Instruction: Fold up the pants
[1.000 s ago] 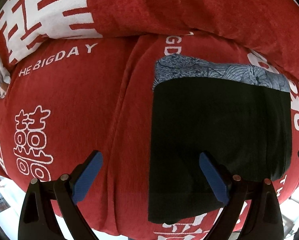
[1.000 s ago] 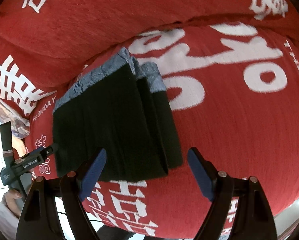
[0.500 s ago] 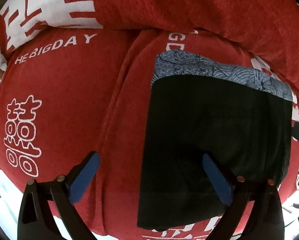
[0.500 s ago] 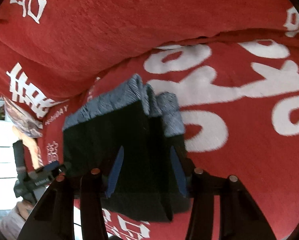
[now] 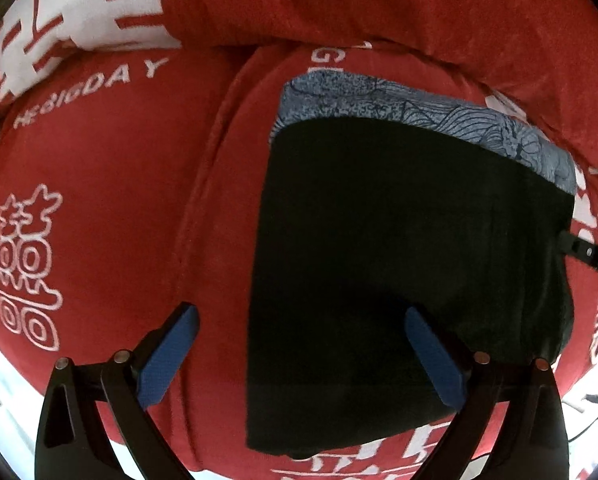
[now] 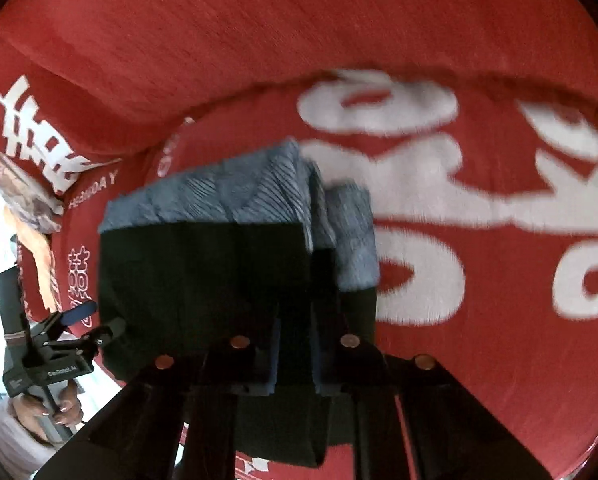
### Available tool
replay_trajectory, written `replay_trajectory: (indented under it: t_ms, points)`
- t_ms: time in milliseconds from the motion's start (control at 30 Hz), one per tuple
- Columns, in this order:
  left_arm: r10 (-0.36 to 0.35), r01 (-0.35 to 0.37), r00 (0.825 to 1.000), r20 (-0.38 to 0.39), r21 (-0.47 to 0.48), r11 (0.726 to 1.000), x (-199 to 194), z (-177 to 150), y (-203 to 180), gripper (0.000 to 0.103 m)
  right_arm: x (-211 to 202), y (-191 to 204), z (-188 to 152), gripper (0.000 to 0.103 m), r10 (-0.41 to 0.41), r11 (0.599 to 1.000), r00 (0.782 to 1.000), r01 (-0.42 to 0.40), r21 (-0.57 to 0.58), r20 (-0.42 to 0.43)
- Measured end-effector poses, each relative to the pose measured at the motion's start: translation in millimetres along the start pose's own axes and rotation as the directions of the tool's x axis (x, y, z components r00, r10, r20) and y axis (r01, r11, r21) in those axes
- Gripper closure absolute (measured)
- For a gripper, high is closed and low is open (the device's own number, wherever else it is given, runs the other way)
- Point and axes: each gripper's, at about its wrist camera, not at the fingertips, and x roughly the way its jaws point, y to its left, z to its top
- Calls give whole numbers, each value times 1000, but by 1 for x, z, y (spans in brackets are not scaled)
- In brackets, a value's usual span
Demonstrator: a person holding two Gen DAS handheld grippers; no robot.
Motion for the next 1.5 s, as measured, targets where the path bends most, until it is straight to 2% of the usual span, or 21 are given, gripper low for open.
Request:
replay_trajectory:
  t_ms: [133, 267, 333, 367, 400, 700, 1033, 1333, 1500]
  points:
    - [-7, 7, 1000, -6, 9, 1000, 1, 1, -1, 0, -5, -1, -5, 90, 21, 999, 999, -22, 34, 31]
    - [-10, 10, 1000, -14, 26, 1000, 3, 5, -1, 0, -16, 2, -16, 84, -19, 998, 999, 17, 64, 32]
    - [-13, 14, 1000, -21, 26, 1000, 4, 6, -2, 0, -20, 1, -24, 71, -12, 997, 1000, 9, 81, 27]
    - [-13, 13, 1000, -22, 27, 1000, 4, 8, -4, 0, -22, 0, -27, 51, -8, 996, 1000, 6, 87, 25]
    - [-12, 13, 1000, -21, 30, 999, 4, 8, -5, 0, -24, -2, -32, 35, -8, 995, 1000, 5, 95, 24]
    - [-16, 17, 1000, -23, 32, 999, 4, 9, -4, 0, -24, -19, -47, 34, 1, 991, 1000, -2, 134, 8]
    - [-34, 34, 999, -31, 25, 999, 7, 7, -2, 0, -19, -16, -49, 34, 12, 991, 1000, -12, 134, -1]
    - [-94, 93, 994, -61, -27, 995, 14, 7, 10, 0, -20, -23, -51, 34, 39, 990, 999, -42, 132, 22]
    - [-133, 129, 988, -76, -59, 990, 18, 4, 16, 0, -19, -25, -52, 29, 63, 992, 997, -67, 106, 38]
